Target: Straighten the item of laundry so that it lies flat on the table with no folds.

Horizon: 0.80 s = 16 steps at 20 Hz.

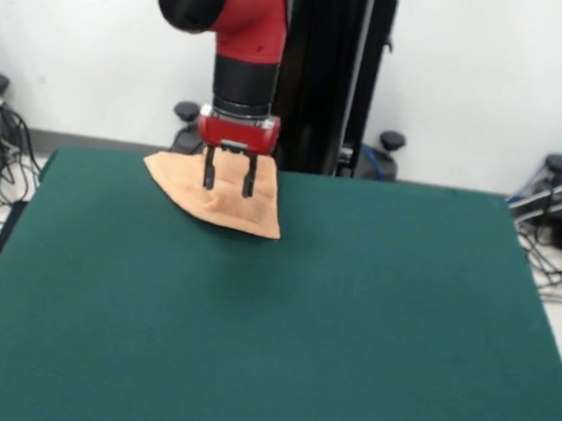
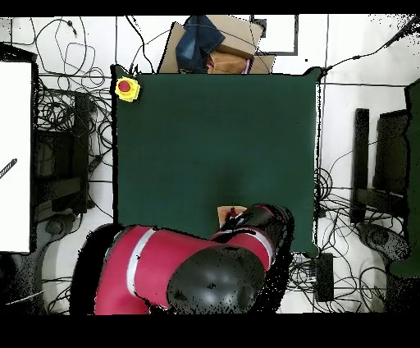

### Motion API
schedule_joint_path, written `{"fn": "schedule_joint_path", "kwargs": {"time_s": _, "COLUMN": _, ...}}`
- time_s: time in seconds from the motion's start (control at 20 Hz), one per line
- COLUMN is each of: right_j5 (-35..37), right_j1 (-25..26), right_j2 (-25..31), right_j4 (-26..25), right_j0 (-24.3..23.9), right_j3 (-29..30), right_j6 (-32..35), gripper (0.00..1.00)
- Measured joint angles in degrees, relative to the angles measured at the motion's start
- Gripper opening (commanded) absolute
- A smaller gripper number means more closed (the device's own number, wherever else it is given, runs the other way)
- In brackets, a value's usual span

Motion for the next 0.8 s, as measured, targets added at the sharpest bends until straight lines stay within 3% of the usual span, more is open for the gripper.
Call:
{"fn": "schedule_joint_path", "kwargs": {"time_s": 0.3, "right_j5": 7.1, "right_j1": -1.1, "right_j2": 2.2, "right_j4": -2.1, "right_j0": -3.9, "right_j3": 0.0, "right_j6": 0.0, "gripper": 1.00}}
{"fn": "schedule_joint_path", "kwargs": {"time_s": 0.8, "right_j5": 7.9, "right_j1": -1.7, "right_j2": 2.2, "right_j4": -3.7, "right_j0": -6.4, "right_j3": 0.0, "right_j6": 0.0, "gripper": 1.00}}
